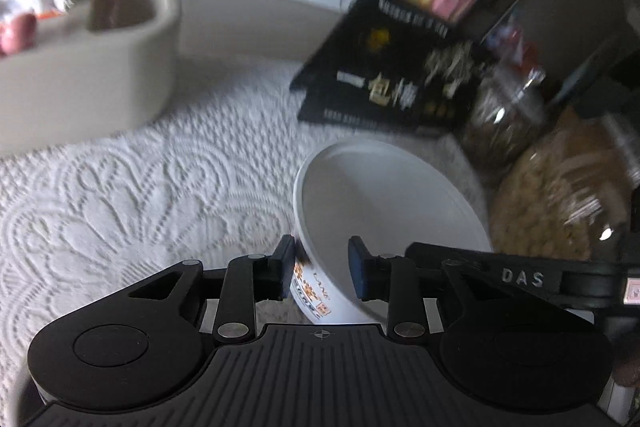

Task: Organize plates and bowls
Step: 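Close the left tool on the white printed bowl rim and lift it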

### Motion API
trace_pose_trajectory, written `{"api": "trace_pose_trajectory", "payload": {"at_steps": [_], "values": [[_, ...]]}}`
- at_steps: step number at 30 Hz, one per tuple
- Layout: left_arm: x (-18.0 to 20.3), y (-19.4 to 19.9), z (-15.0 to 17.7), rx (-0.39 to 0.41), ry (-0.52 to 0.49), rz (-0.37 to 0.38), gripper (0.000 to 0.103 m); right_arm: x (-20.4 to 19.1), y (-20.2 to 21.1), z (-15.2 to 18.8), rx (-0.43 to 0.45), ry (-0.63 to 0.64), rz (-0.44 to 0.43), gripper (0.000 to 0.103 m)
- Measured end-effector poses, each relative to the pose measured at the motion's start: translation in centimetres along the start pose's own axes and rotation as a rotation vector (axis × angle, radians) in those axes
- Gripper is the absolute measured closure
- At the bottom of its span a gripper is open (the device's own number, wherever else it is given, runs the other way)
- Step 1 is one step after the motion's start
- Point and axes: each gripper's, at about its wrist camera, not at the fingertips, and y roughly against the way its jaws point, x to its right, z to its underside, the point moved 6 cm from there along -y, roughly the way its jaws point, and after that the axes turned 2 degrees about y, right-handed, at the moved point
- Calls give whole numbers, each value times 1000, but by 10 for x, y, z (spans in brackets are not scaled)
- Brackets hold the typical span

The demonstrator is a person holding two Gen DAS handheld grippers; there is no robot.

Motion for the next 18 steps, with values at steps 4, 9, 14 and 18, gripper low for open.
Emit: {"api": "trace_pose_trajectory", "payload": {"at_steps": [4,9,14,18], "values": [[-2,-9,7,-10,1,-49,72,20,-4,8,-8,-51,5,53],[-2,-22,16,-66,12,-49,72,26,-8,15,-46,-89,-47,53],[3,-19,19,-76,18,-32,73,14,-5,19,-56,-62,-60,56],[25,30,13,27,-25,47,71,2,40,13,66,-32,-51,56]]}}
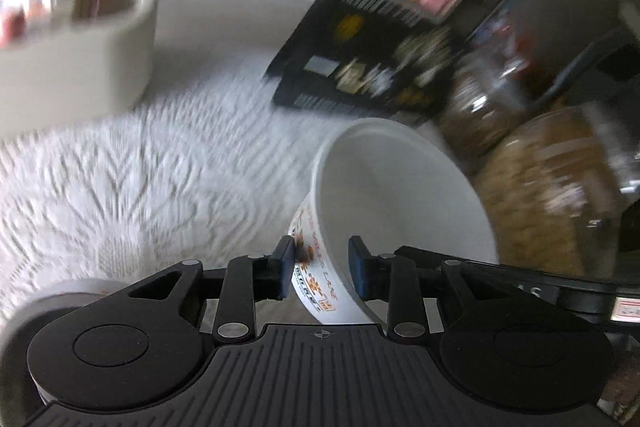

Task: Organize plates and bowls
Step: 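Close the left tool on the white printed bowl rim and lift it, then lower the white printed bowl onto the blue bowl and open the left tool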

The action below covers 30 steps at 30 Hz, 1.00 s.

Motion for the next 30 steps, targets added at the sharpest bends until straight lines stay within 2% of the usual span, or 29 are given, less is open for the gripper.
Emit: {"api": "trace_pose_trajectory", "payload": {"at_steps": [3,5,7,11,17,20,26,30], "values": [[21,45,2,82,-44,23,71,-16,45,3,74,37,-24,56],[32,70,10,106,-62,45,70,-26,76,12,123,80,-17,55],[42,88,23,97,-80,67,70,-33,100,25,151,106,-1,53],[51,104,62,53,-97,86,69,-35,125,59,142,129,24,51],[36,86,109,-15,-25,48,69,-28,117,106,107,150,43,51],[27,74,120,-6,8,16,71,-25,104,120,109,168,49,51],[33,74,127,-1,-48,1,71,-15,96,125,120,167,84,51],[29,81,126,18,-20,11,71,-13,100,124,136,166,86,51]]}}
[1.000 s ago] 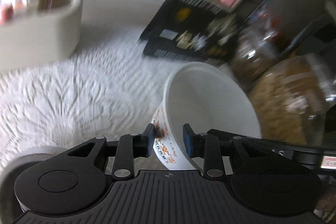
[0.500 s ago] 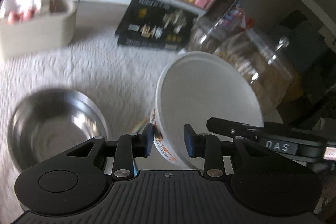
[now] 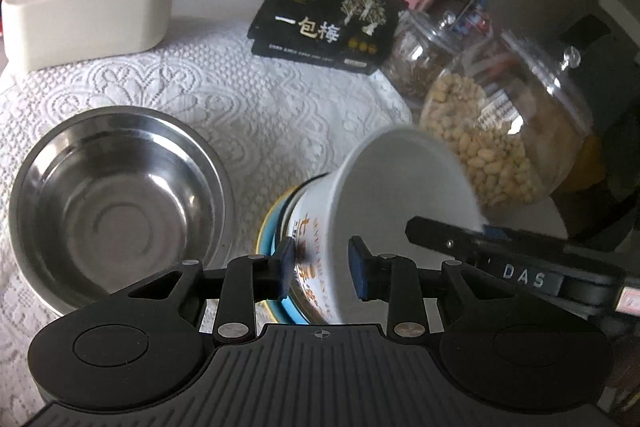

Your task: Organize plates and bowls

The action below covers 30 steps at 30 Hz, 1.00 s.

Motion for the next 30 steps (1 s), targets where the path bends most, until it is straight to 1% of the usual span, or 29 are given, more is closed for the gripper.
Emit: {"api": "trace_pose_trajectory", "payload": {"at_steps": [7,10,12,14,15,17,18,19,20,21,22,24,27,29,30], "values": [[-5,17,-8,49,32,38,71,1,-10,2,-16,-4,11,51],[-9,17,-8,39,24,30,71,0,-12,2,-21,6,23,51],[-15,20,-9,38,31,39,72,0,-10,1,-7,29,51,51],[-28,31,-12,70,61,39,72,-2,-1,-3,35,67,90,51],[-40,39,-15,99,89,26,72,-2,6,-7,63,83,106,51],[-68,56,-21,163,152,-30,72,-6,21,-19,112,94,107,50],[-86,64,-24,195,187,-76,72,-9,27,-26,128,94,95,50],[-102,67,-26,209,214,-132,72,-13,30,-34,134,96,80,49],[-119,68,-26,207,237,-196,72,-18,31,-41,129,101,60,49],[-135,67,-25,195,263,-248,72,-27,29,-51,109,107,31,49],[-149,64,-23,180,288,-269,72,-36,24,-58,83,113,5,49],[-166,59,-19,158,325,-251,72,-56,9,-70,13,123,-43,49],[-180,50,-14,139,342,-233,72,-85,-22,-82,-97,129,-79,49],[-186,44,-10,125,344,-233,72,-106,-47,-86,-160,151,-70,49],[-190,41,-9,121,331,-255,72,-115,-59,-86,-188,165,-56,49]]}}
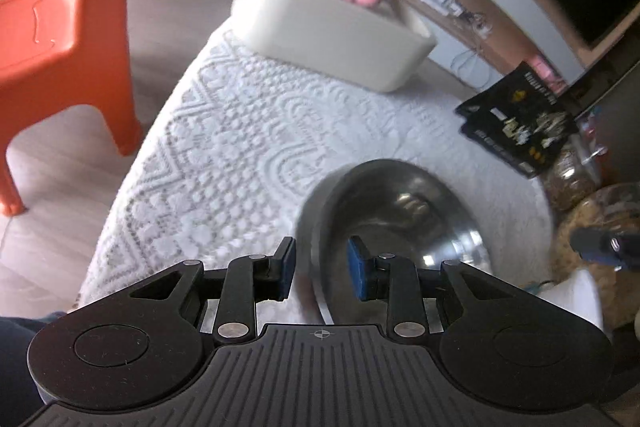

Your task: Organize plates and bowls

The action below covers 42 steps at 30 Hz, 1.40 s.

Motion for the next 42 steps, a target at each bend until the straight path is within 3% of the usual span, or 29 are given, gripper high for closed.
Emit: {"api": "trace_pose_trajectory", "payload": {"at_steps": [3,6,10,14,15,17,26,42], "values": [[-6,-11,3,-20,-22,-16,62,-22,-34,-7,-84,30,49,49],[-13,-24,8,-81,5,48,63,-30,-65,-8,-171,31,104,49],[-11,-29,15,-118,11,109,71,-35,-100,-5,-287,-11,127,49],[-9,-28,18,-124,6,122,71,-42,-122,1,-351,-9,166,49],[-10,-28,18,-126,13,127,71,-43,-124,2,-363,-11,159,44],[-12,-29,17,-131,28,139,71,-47,-126,3,-361,-8,167,37],[-21,-24,9,-87,48,108,63,-63,-118,16,-385,27,134,37],[-23,-24,11,-76,49,113,64,-64,-118,25,-357,43,110,35]]}}
